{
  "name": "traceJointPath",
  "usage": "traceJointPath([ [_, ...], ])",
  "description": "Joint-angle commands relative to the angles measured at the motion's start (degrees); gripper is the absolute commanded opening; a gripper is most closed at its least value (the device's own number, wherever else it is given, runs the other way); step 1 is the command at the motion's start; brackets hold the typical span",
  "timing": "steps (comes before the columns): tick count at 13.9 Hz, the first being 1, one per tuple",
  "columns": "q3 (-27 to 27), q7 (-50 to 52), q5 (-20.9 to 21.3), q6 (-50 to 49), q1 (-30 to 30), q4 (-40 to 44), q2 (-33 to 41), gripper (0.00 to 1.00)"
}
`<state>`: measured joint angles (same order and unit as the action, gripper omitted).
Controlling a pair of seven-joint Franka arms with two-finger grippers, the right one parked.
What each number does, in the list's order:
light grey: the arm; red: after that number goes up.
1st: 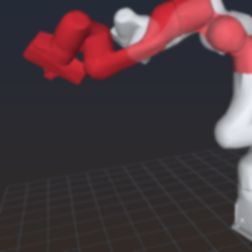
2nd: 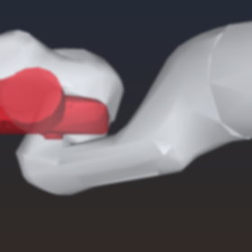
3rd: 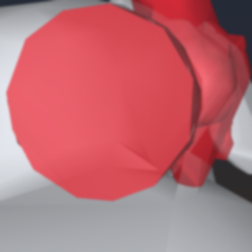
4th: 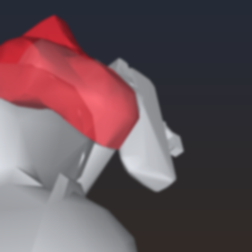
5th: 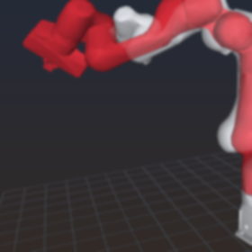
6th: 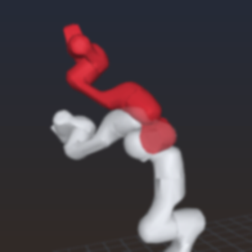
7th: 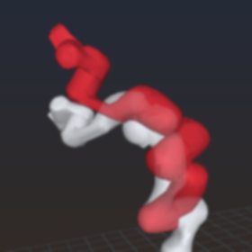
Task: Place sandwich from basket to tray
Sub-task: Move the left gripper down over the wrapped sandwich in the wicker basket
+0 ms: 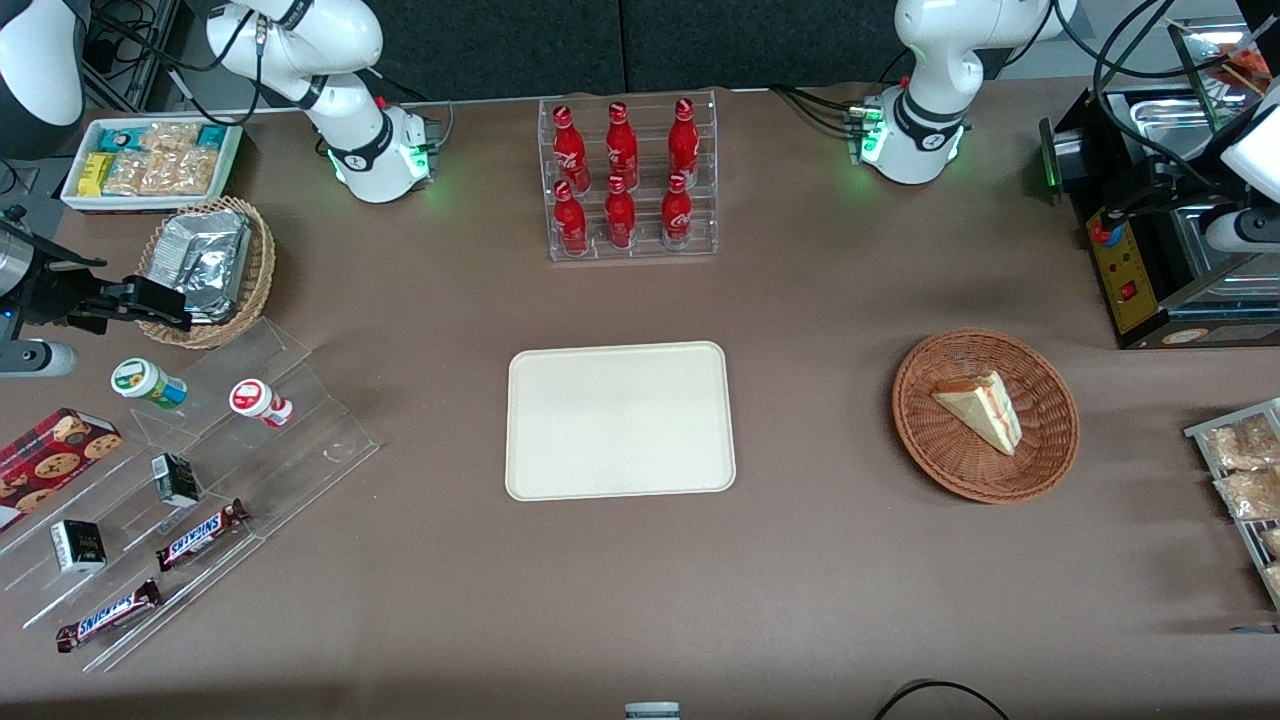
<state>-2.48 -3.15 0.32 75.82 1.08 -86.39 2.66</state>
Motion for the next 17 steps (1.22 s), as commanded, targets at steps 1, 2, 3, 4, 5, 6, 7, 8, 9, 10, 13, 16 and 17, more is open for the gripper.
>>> traceJointPath([
  [1, 0.11, 0.34, -0.68, -1.46, 0.06, 0.70, -0.46, 0.99],
  [2, 0.11, 0.60, -0.67, -1.38, 0.24, 0.70, -0.46, 0.99],
  [3, 0.20, 0.86, -0.24, -1.29, 0.24, 0.79, -0.72, 0.99],
  [4, 0.11, 1.21, 0.99, -1.20, 0.15, 0.70, -1.42, 0.99],
  [5, 0.11, 1.91, 1.43, -0.94, 0.06, 0.61, -2.65, 0.99],
  [6, 0.11, 3.74, 2.13, -0.76, -0.03, 0.35, -4.05, 0.99],
  [7, 0.02, 4.02, 3.45, 0.20, -0.03, -1.31, -4.33, 0.99],
  [8, 0.11, 4.55, 3.89, 2.90, 0.06, -3.24, -4.24, 0.99],
  [9, 0.11, 5.60, 4.07, 5.54, -0.03, -6.13, -3.98, 1.00],
  [10, 0.11, 8.65, 4.34, 8.96, 0.06, -8.59, -3.63, 1.00],
  [13, 0.11, 18.68, 4.34, 16.09, 0.15, -14.31, -3.28, 1.00],
  [16, 0.02, 28.88, 3.20, 25.31, 0.06, -20.29, -3.36, 1.00],
  [17, 0.02, 30.38, 2.50, 28.74, -0.11, -22.83, -3.36, 1.00],
])
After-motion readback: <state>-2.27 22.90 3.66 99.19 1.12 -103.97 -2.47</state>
